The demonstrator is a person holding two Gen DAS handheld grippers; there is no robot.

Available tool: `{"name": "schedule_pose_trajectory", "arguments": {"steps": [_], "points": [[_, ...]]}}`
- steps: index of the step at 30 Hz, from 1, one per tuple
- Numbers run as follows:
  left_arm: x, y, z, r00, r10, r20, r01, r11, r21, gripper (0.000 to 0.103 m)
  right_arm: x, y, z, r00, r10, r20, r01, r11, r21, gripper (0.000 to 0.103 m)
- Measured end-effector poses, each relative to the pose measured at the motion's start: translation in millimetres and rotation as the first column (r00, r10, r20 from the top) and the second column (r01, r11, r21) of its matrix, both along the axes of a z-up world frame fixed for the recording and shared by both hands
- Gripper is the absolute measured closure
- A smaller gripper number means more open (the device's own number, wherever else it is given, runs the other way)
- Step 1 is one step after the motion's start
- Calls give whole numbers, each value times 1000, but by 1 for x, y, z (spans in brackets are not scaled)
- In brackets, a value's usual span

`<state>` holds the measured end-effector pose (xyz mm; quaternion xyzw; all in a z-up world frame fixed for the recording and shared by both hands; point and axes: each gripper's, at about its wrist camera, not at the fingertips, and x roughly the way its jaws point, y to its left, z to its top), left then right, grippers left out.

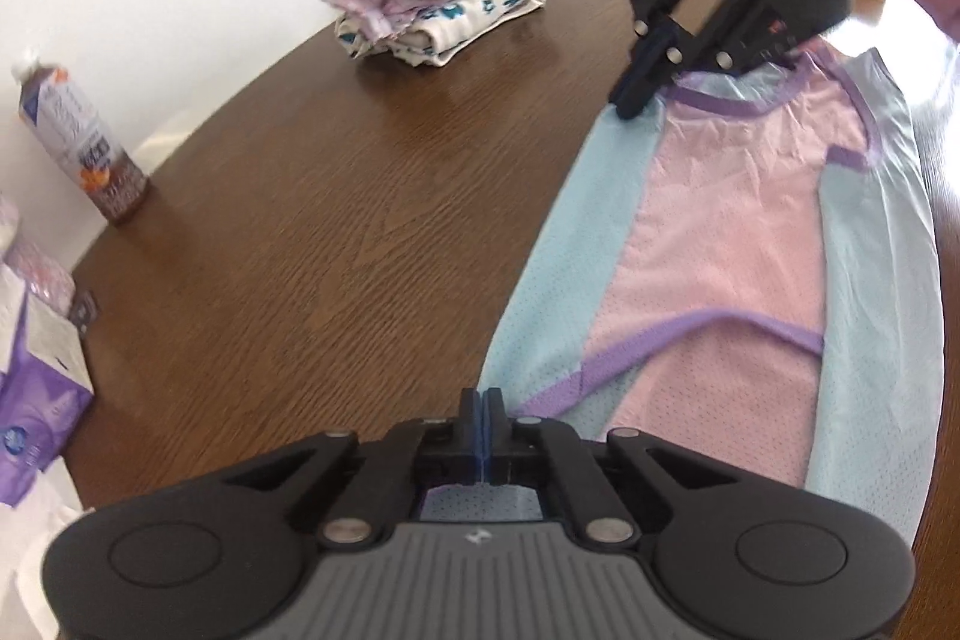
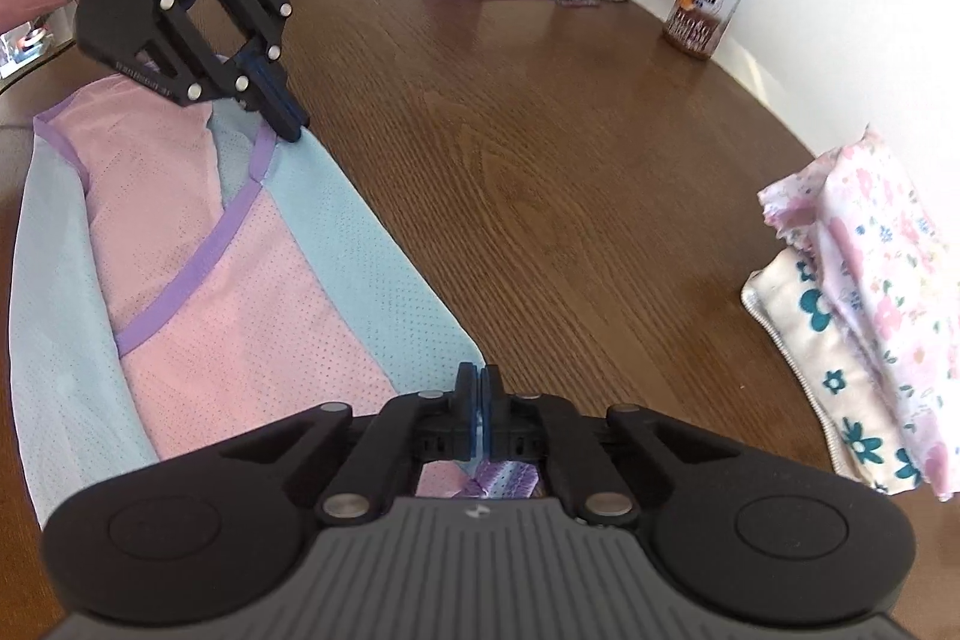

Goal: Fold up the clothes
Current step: 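Fold the held edge over the garment lengthwise with both grippers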

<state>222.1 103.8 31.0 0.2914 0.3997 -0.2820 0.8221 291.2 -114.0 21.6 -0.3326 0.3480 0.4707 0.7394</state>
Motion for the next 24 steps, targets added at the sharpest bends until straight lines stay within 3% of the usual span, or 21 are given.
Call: {"name": "schedule_pose_trajectory", "arguments": {"steps": [5,9,13,16,24], "points": [[-31,-9,13,989,44,142,-46,999,8,103,-28,-7,11,993,6,115,-8,1000,13,102],[-62,-18,25,954,67,292,-81,996,37,103,-59,-12,19,972,-3,233,-6,999,38,102],[-104,-30,28,924,56,378,-76,996,38,103,-99,-21,19,938,6,346,-22,999,41,102],[-134,-40,21,909,21,416,-49,997,57,103,-133,-30,11,907,32,421,-47,999,25,102],[-157,-49,-3,934,10,358,-44,995,88,103,-186,-39,-23,876,78,476,-64,997,-44,102]]}}
